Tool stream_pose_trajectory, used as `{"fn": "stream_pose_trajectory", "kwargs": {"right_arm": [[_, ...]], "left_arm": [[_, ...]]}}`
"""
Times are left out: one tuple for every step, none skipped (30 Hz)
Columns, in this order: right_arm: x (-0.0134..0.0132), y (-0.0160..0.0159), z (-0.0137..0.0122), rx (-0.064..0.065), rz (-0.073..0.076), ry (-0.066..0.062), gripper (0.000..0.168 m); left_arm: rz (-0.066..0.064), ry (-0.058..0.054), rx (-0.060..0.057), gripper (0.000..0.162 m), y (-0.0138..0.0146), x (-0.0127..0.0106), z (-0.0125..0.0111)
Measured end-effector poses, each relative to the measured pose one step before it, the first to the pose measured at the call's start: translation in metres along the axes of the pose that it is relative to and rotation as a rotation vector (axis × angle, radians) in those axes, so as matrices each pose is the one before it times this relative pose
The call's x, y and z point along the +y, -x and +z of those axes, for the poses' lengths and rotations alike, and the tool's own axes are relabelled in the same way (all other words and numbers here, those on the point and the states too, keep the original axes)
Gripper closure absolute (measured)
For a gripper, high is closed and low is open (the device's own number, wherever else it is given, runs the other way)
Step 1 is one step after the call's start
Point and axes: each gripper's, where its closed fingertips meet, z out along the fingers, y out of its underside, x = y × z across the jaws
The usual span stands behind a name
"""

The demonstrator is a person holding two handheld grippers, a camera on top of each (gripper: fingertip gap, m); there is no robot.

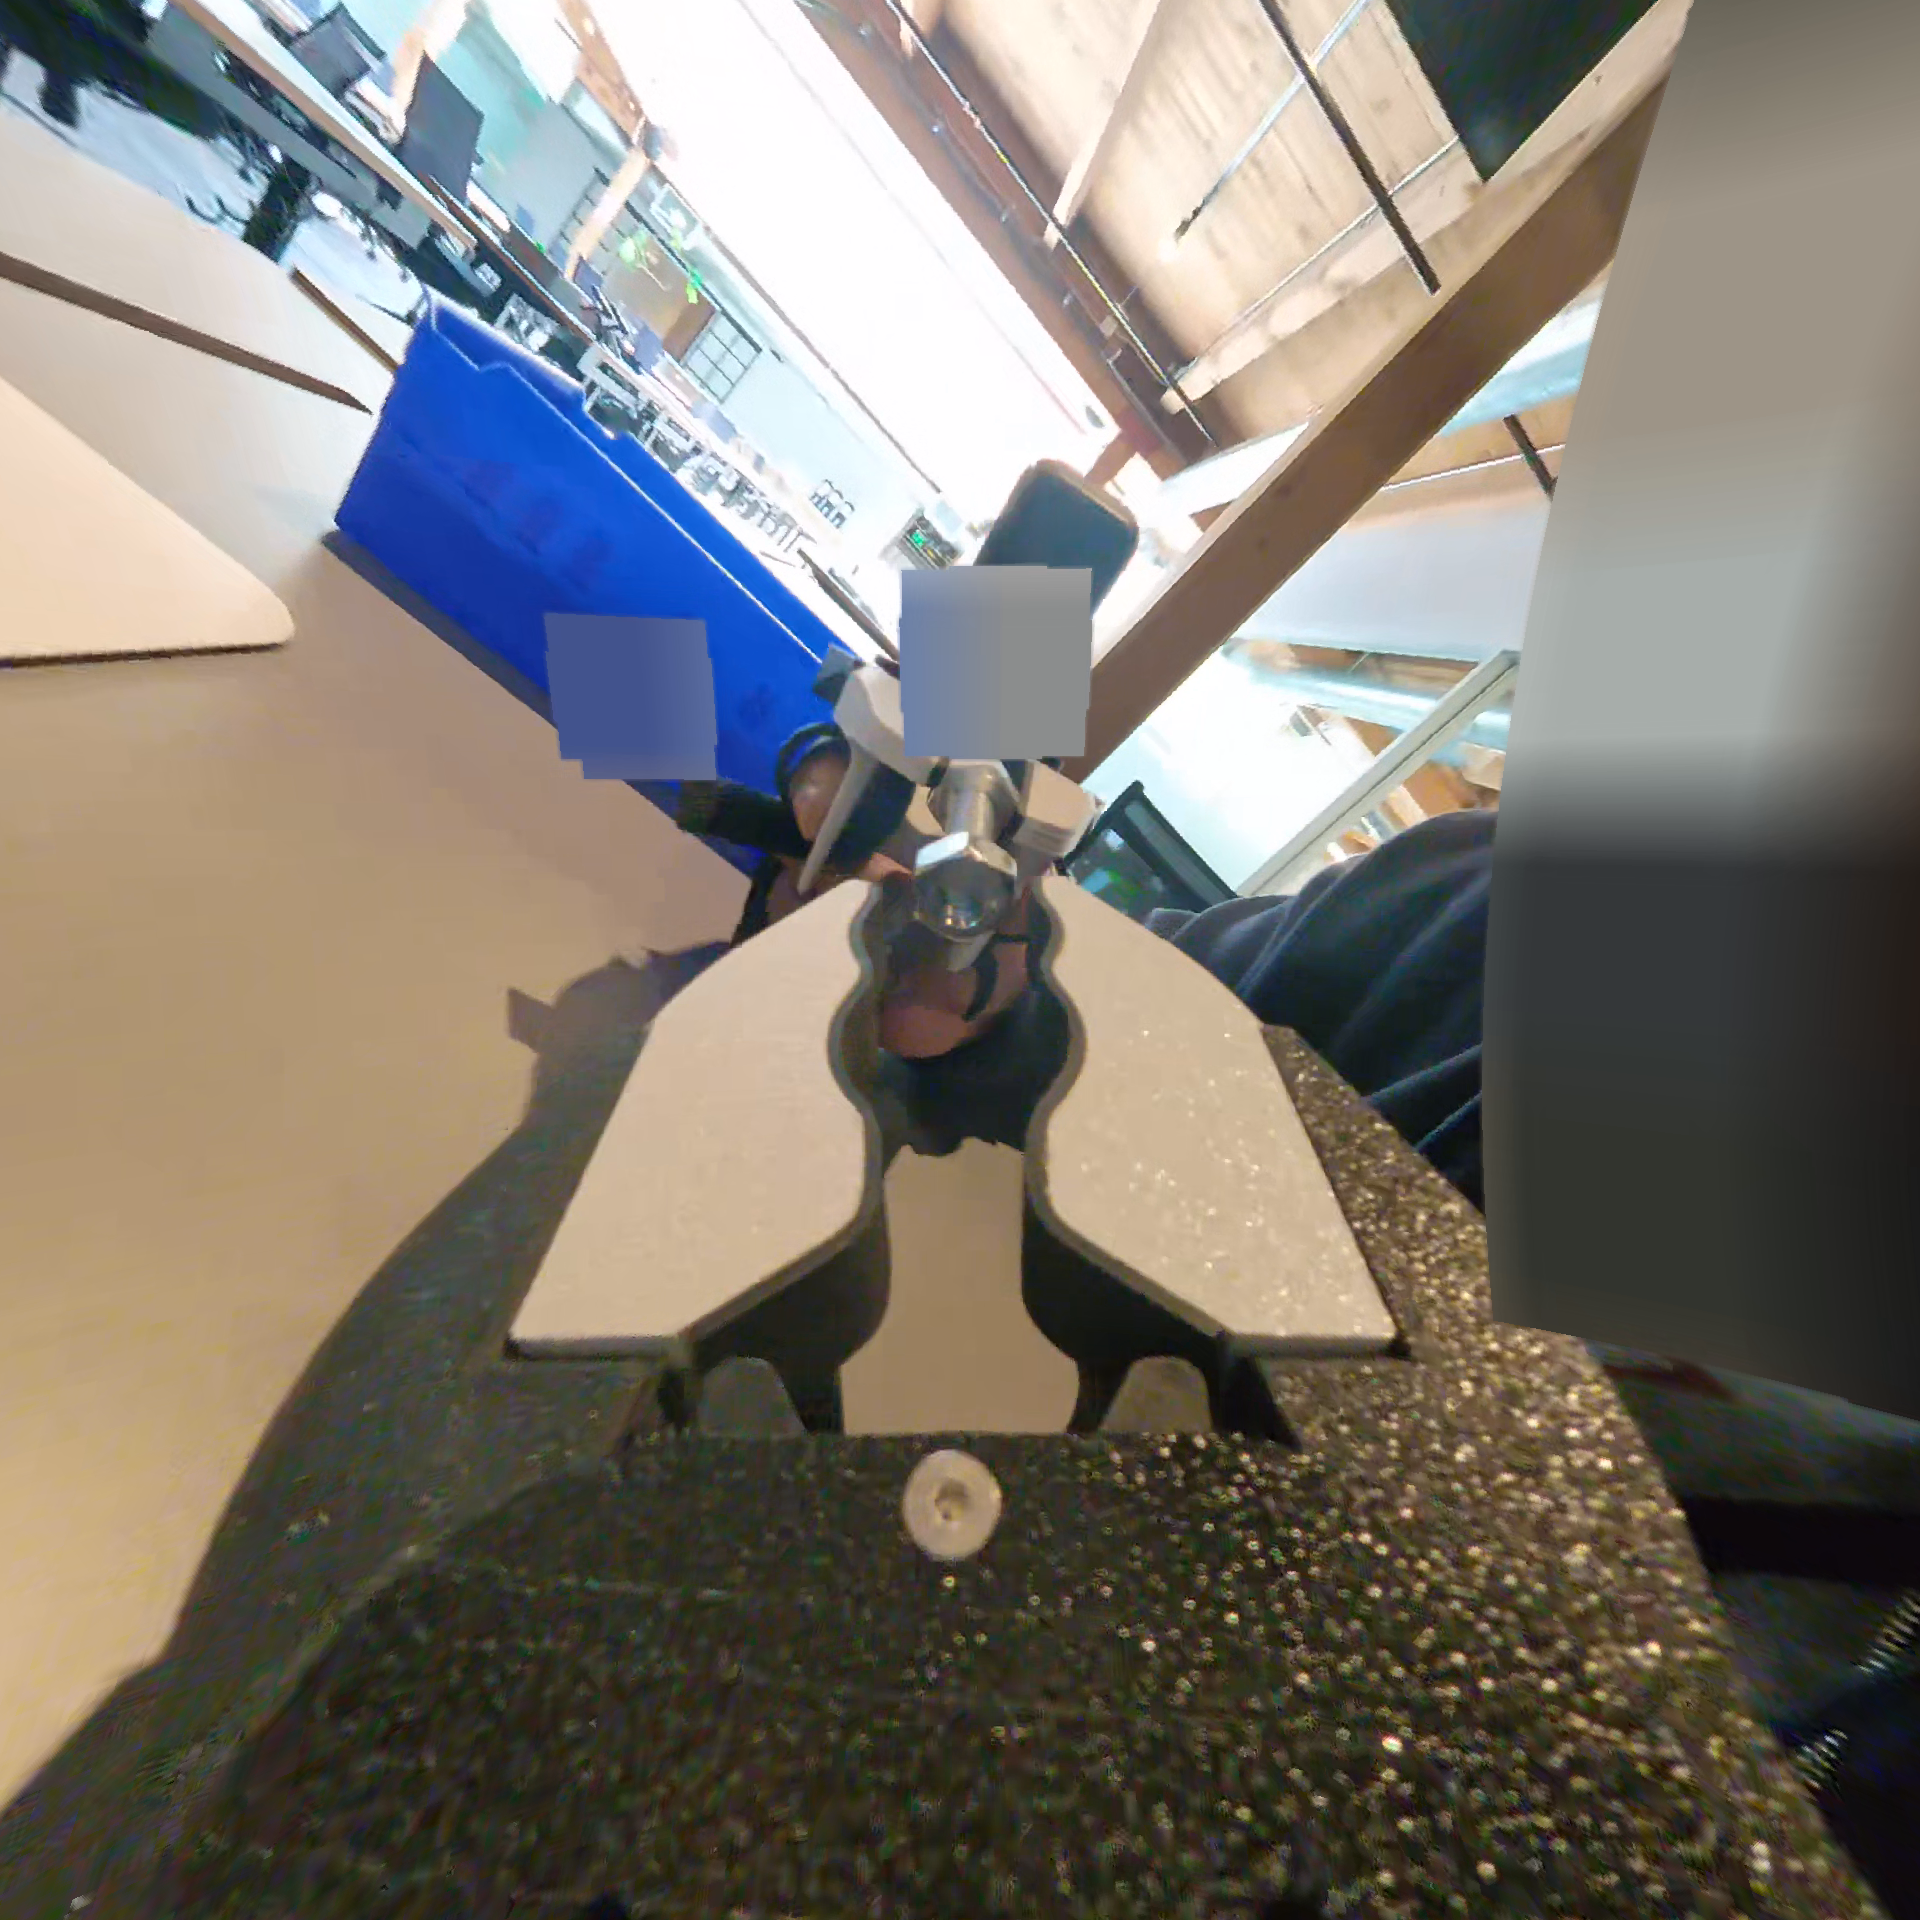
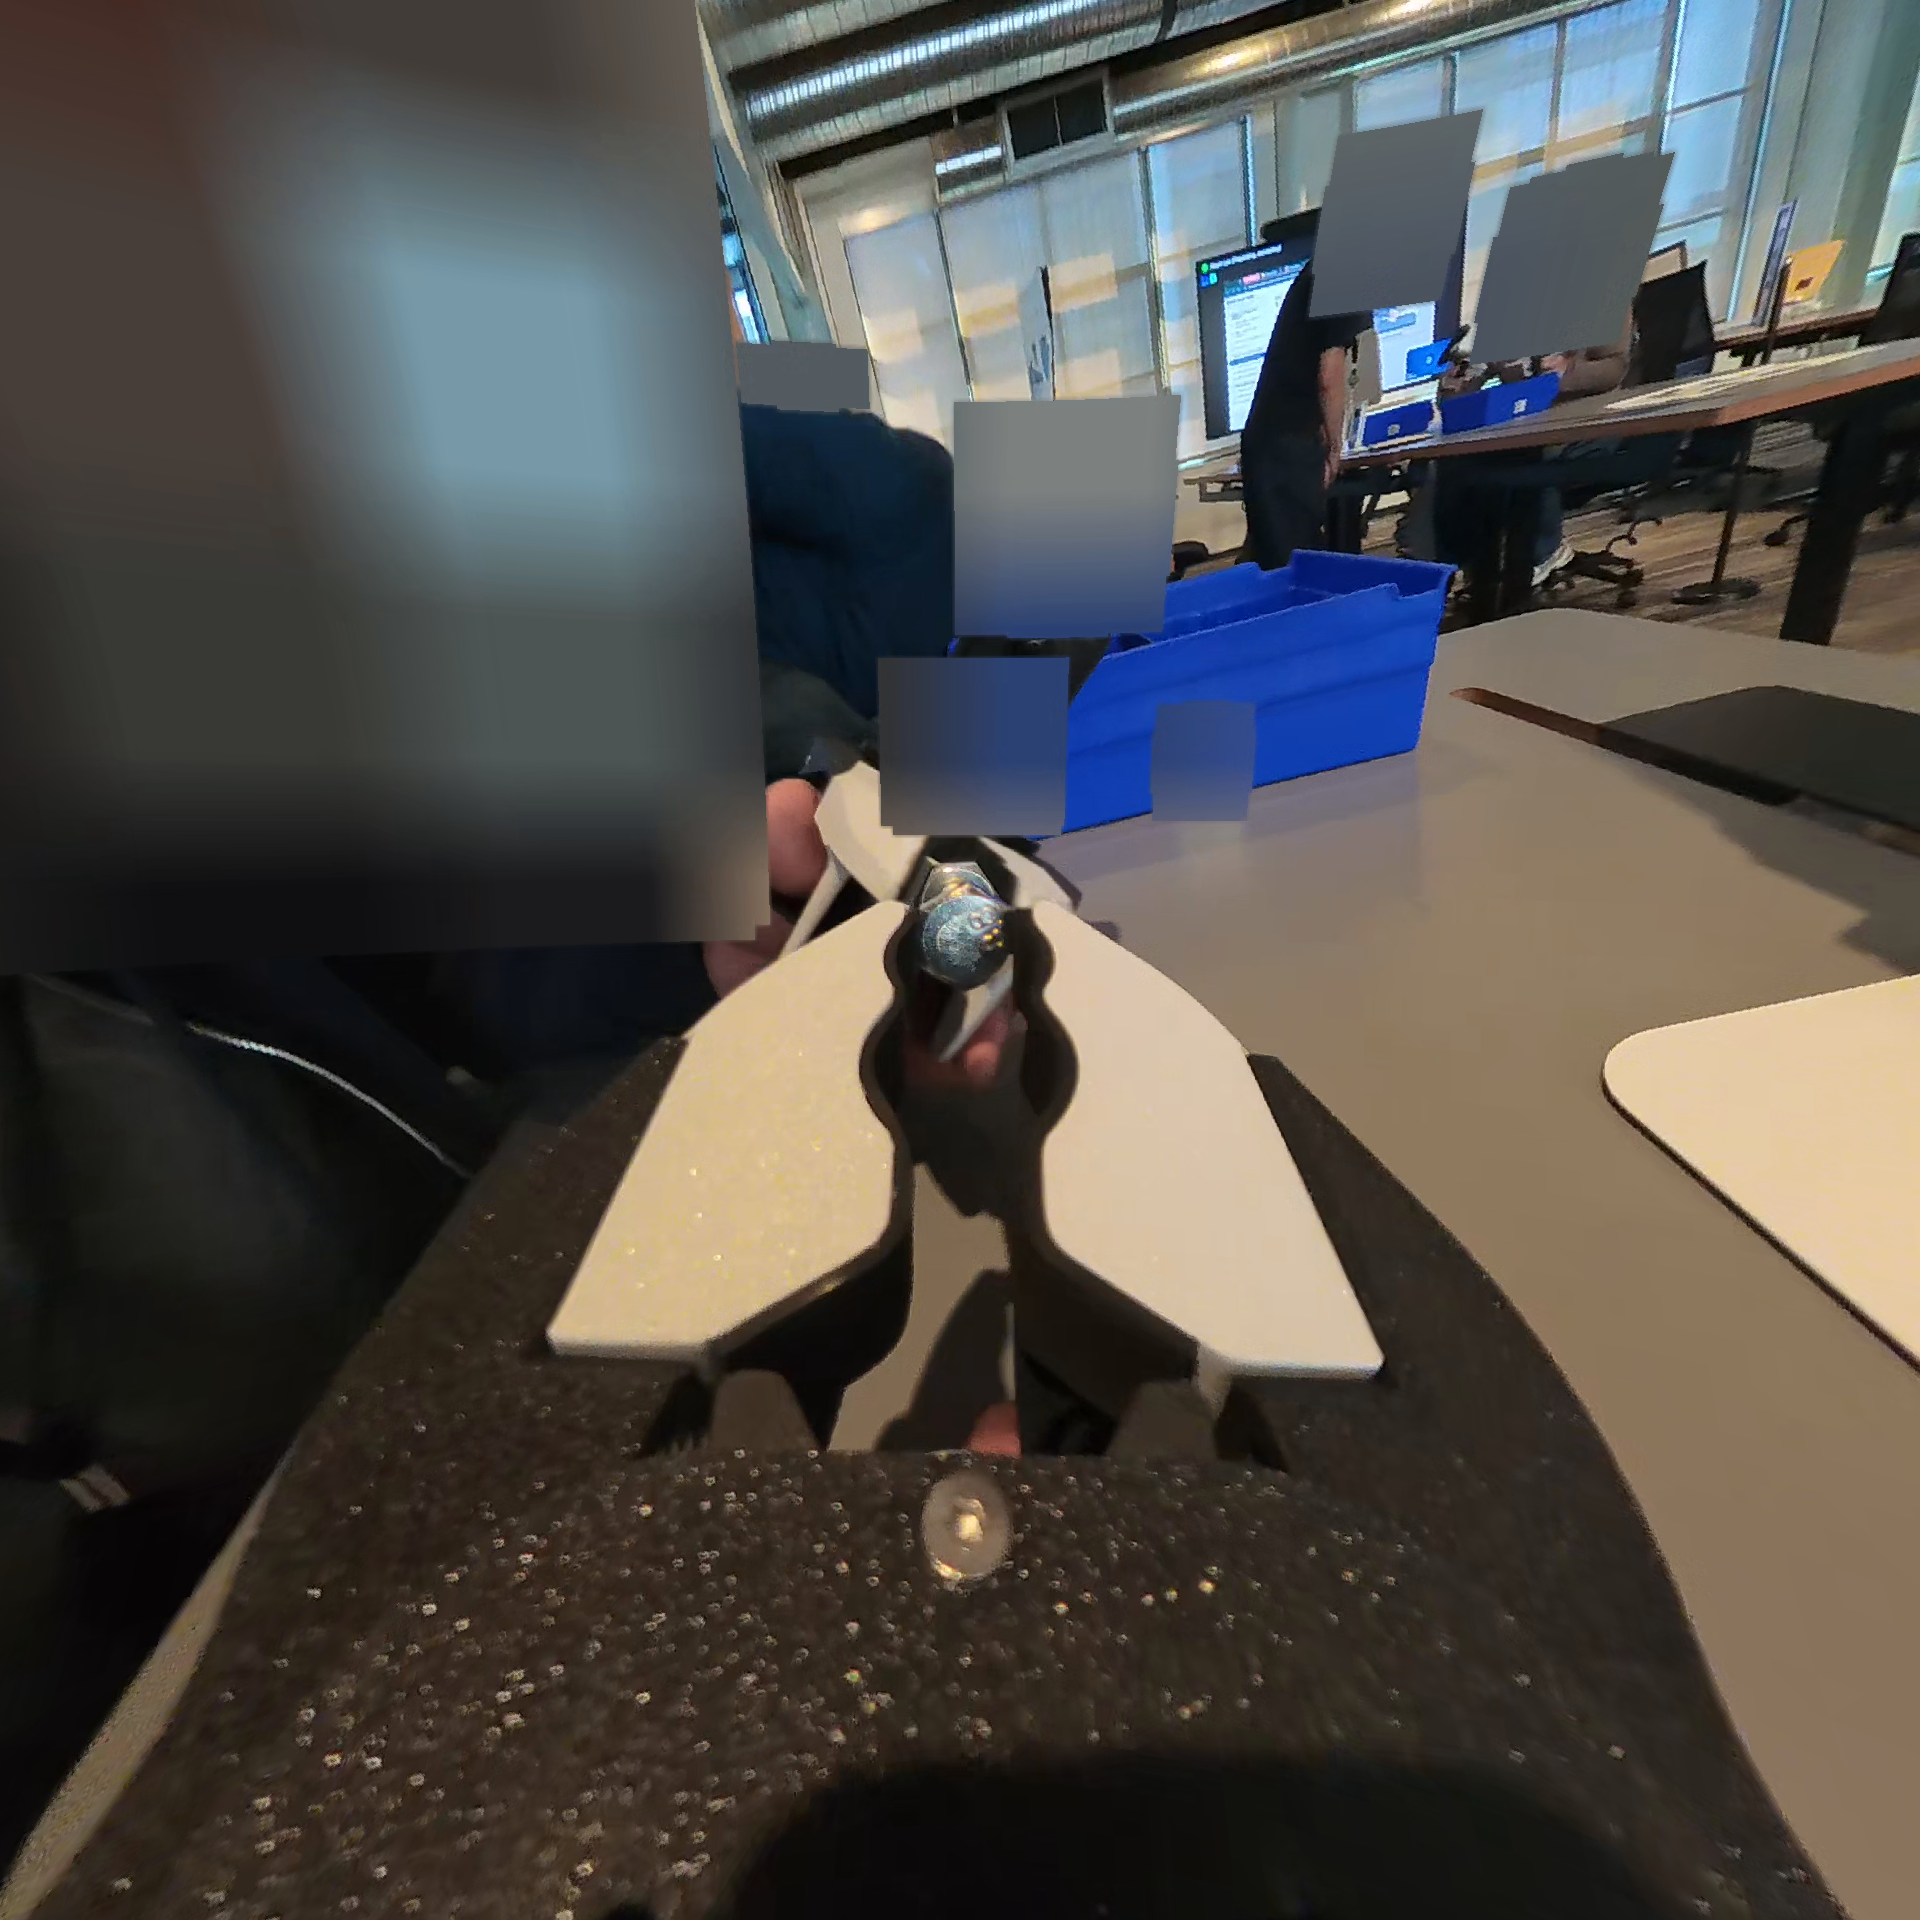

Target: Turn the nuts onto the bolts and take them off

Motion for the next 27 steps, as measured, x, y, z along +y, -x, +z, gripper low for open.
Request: {"fn": "stream_pose_trajectory", "kwargs": {"right_arm": [[0.00061,0.00092,0.00072,0.0002,-0.0112,0.0064,0.153],[-0.00012,0.00044,0.00024,0.0,-0.0047,0.0008,0.153],[0.00008,-0.00006,0.00022,-0.0022,0.0033,0.0015,0.152],[0.00036,-0.00043,0.00003,-0.0021,0.0093,0.0012,0.152],[-0.00002,-0.00026,0.00012,-0.0041,0.0155,-0.0045,0.152],[-0.00023,0.00031,0.00026,-0.0101,0.0257,-0.0085,0.152],[-0.00036,-0.00028,0.00032,-0.0131,0.0348,-0.01,0.153],[0.00006,-0.0005,0.00029,-0.0119,0.0337,-0.0098,0.153],[0.00026,-0.00033,0.00035,-0.0125,0.0339,-0.0092,0.153],[0.00016,-0.00037,0.00037,-0.0136,0.0385,-0.0114,0.152],[0.00021,-0.00054,0.00031,-0.0113,0.0404,-0.0122,0.152],[0.00068,-0.00064,0.00023,-0.0131,0.0414,-0.0125,0.152],[0.00096,-0.00059,0.00001,-0.0147,0.0387,-0.0134,0.152],[0.00092,-0.0006,-0.00006,-0.0105,0.0266,-0.0128,0.152],[0.0007,-0.00047,-0.00008,-0.0068,0.0137,-0.0089,0.152],[0.0,0.00004,-0.00029,-0.0046,0.0031,-0.0067,0.152],[-0.00097,0.00037,-0.00063,-0.0012,-0.0067,-0.0067,0.152],[-0.00157,0.00023,-0.00089,0.0033,-0.0138,-0.0027,0.152],[-0.00161,0.0,-0.00102,0.0066,-0.0169,0.0013,0.152],[-0.00149,-0.00001,-0.00074,0.0068,-0.0179,0.0013,0.152],[-0.00106,-0.00006,-0.00058,0.0069,-0.0166,0.0021,0.152],[-0.00036,0.00006,-0.00001,0.0056,-0.0132,0.0055,0.152],[0.00005,-0.00003,0.00033,0.0056,-0.0121,0.0068,0.152],[0.00035,0.00025,0.00033,0.0041,-0.0102,0.0052,0.153],[0.0006,0.00031,0.00036,0.0028,-0.0067,0.0051,0.153],[0.00049,0.00012,0.00017,0.0034,-0.0073,0.0049,0.153],[0.00004,-0.00001,-0.00005,0.005,-0.0089,0.0047,0.153]], "left_arm": [[0.0046,0.004,0.0085,0.144,-0.00143,0.00096,0.00059],[0.0175,0.0079,-0.008,0.145,0.00017,0.00122,0.00046],[0.0374,0.0056,-0.0129,0.145,0.00006,0.00003,-0.00025],[0.0554,0.0088,-0.0231,0.145,0.0006,-0.00009,-0.00046],[0.0779,0.0118,-0.0328,0.145,0.00088,0.00006,-0.00022],[0.1012,0.0084,-0.0353,0.145,0.00018,-0.00076,-0.00039],[0.1248,0.0136,-0.0438,0.145,0.00048,-0.00036,-0.00037],[0.1424,0.0225,-0.0496,0.145,0.00076,0.00048,-0.0002],[0.1516,0.0249,-0.0522,0.145,0.0012,0.00041,-0.00043],[0.1636,0.0213,-0.0533,0.145,0.001,0.00047,-0.00058],[0.1671,0.0197,-0.0549,0.145,0.00123,0.00082,-0.00024],[0.1592,0.0169,-0.0521,0.145,0.00105,0.00082,-0.00042],[0.1312,0.0089,-0.0438,0.145,0.00073,0.00019,-0.0005],[0.083,0.0047,-0.0342,0.144,0.0006,-0.00004,-0.00018],[0.0164,-0.0007,-0.0224,0.143,0.00115,-0.00029,0.00019],[-0.0429,-0.0098,0.0083,0.134,-0.00042,-0.0012,0.00053],[-0.084,-0.0165,0.0206,0.123,-0.0001,-0.00176,0.00041],[-0.1032,-0.025,0.0258,0.117,0.00063,-0.00258,-0.00033],[-0.1147,-0.0319,0.021,0.111,0.00226,-0.00335,-0.00078],[-0.1212,-0.0304,0.0265,0.109,0.00201,-0.00318,-0.00088],[-0.1216,-0.0258,0.0271,0.109,0.00211,-0.00286,-0.00103],[-0.1093,-0.0262,0.0242,0.11,0.0019,-0.00292,-0.0011],[-0.0949,-0.0154,0.0246,0.115,0.0013,-0.00095,-0.00093],[-0.079,0.0009,0.0253,0.119,0.00072,0.00127,-0.00024],[-0.062,0.0087,0.0227,0.119,0.00021,0.00247,0.00029],[-0.045,0.0135,0.0202,0.118,-0.00032,0.00311,0.00072],[-0.0342,0.012,0.0179,0.119,-0.00097,0.00276,0.00092]]}}
